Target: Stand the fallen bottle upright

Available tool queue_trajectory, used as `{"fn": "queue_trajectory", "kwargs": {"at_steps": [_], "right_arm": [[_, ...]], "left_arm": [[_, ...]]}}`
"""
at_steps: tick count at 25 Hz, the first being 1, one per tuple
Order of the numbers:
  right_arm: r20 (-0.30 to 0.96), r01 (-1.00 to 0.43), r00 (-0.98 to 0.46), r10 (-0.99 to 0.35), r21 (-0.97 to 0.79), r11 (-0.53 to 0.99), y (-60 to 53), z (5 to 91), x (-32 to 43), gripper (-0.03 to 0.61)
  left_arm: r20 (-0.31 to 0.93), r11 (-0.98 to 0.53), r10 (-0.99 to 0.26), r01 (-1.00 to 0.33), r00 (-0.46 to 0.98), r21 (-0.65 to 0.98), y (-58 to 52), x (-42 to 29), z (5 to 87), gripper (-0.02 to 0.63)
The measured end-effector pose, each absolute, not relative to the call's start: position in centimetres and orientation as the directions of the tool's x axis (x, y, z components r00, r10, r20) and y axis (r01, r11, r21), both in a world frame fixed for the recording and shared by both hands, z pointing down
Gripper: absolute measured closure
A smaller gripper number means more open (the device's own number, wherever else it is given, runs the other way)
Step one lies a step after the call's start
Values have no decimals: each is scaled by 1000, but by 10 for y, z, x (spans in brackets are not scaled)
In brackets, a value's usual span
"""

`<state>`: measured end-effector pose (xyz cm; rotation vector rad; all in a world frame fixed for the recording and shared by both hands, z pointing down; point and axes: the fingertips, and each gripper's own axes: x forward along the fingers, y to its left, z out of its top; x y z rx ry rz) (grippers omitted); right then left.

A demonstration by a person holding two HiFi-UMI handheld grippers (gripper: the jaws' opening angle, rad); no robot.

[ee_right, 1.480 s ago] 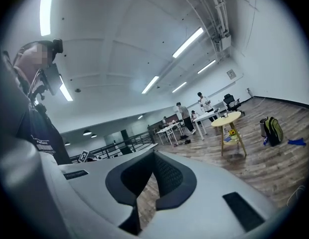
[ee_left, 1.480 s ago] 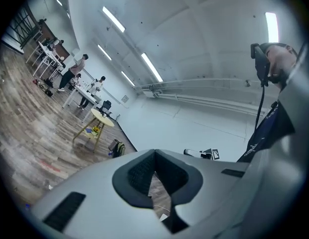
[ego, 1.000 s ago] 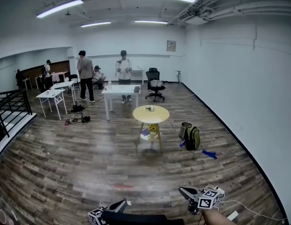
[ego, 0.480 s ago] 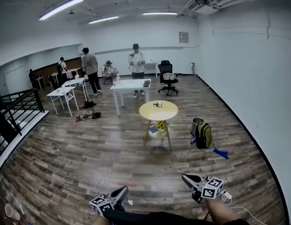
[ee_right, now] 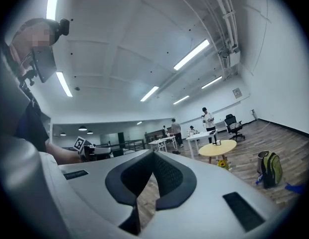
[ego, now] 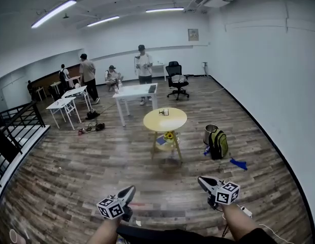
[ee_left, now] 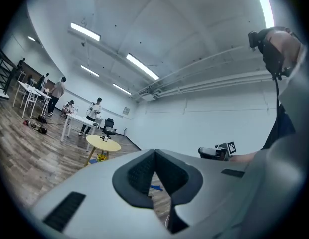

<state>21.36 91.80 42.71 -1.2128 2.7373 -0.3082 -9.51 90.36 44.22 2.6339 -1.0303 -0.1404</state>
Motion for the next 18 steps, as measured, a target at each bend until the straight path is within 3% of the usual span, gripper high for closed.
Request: {"fn": "queue_trajectory", "kwargs": {"at_steps": [8,18], "right_arm": [[29,-795,-590,-807,-198,574,807,445,199,572],[21,-843,-522,-853,-169,511,645,424,82,572]], "left_arm": [[38,-707,-668,-650,743,278,772,-114,452,583],[31,-736,-635,-617,772,277,589,-240,446,583]]}}
